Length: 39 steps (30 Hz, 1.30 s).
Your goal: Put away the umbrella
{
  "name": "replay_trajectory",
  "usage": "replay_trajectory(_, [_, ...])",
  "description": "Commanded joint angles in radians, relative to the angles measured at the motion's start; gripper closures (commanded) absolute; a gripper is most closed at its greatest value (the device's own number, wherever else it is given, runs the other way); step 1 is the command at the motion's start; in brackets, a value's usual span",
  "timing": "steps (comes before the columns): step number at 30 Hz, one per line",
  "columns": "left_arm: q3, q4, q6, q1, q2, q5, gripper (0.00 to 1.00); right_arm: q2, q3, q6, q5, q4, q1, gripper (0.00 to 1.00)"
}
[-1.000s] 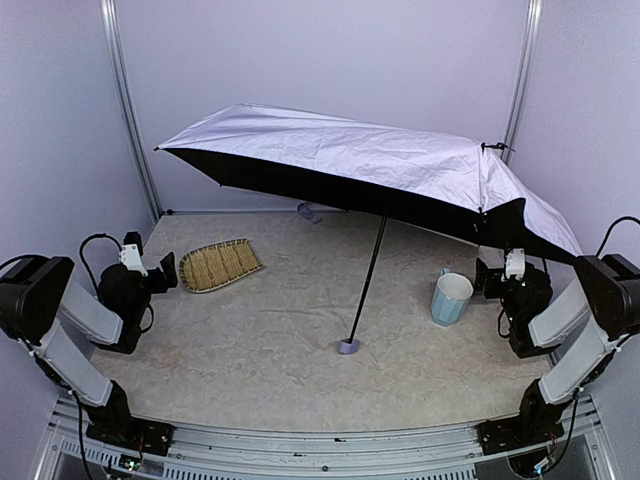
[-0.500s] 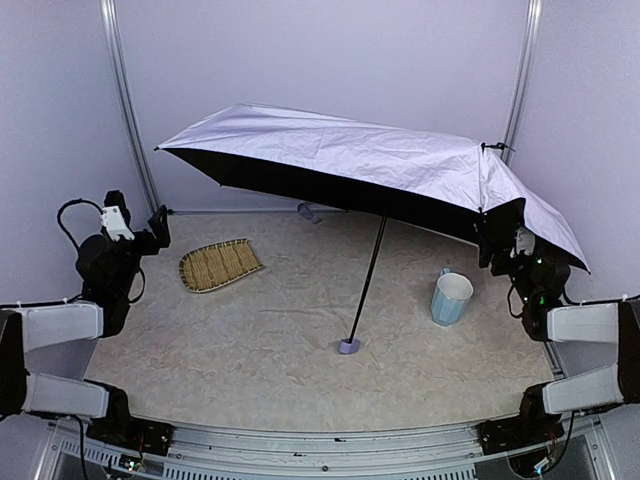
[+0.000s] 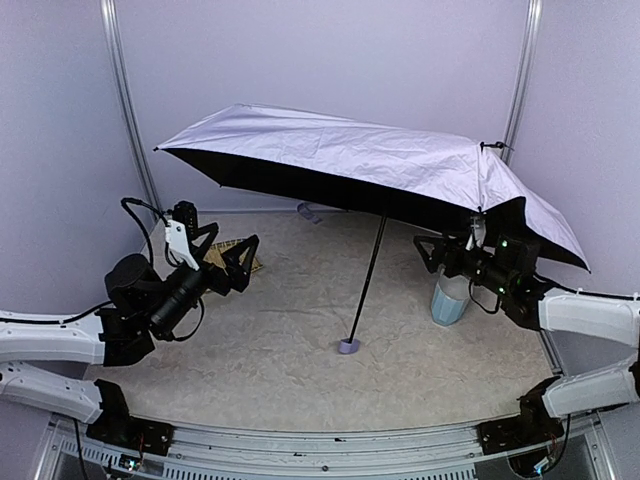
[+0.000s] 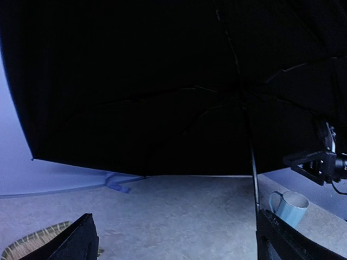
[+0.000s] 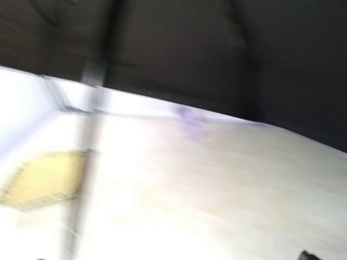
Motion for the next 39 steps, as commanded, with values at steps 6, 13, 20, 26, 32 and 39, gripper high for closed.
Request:
replay_trajectory(6, [0.001,-0.007,-0.207,-0.091,0.096,0.11,0.01,0.37,0.294,0.254,0.032,0.224,0.148,0.02])
replay_trajectory(13, [-0.004,-0.029,-0.257,-0.107,0.151,0.161,0.01,0.519,0.443,0.298,0.063,0.194,0.172,0.49])
replay_trajectory(20, [0.016,-0.067,-0.273,-0.115,0.186,0.208,0.04,0.536,0.517,0.364,0.019,0.19,0.186,1.0])
replay_trajectory(26, [0.048,-0.087,-0.261,-0.117,0.194,0.266,0.06,0.516,0.613,0.467,-0.148,0.331,0.234,1.0])
replay_trajectory(32, [0.09,-0.076,-0.25,-0.108,0.228,0.408,0.02,0.538,0.706,0.533,-0.263,0.442,0.349,1.0])
replay_trajectory(39, [0.139,-0.074,-0.325,-0.053,0.258,0.604,0.02,0.589,0.795,0.603,-0.391,0.527,0.413,1.0])
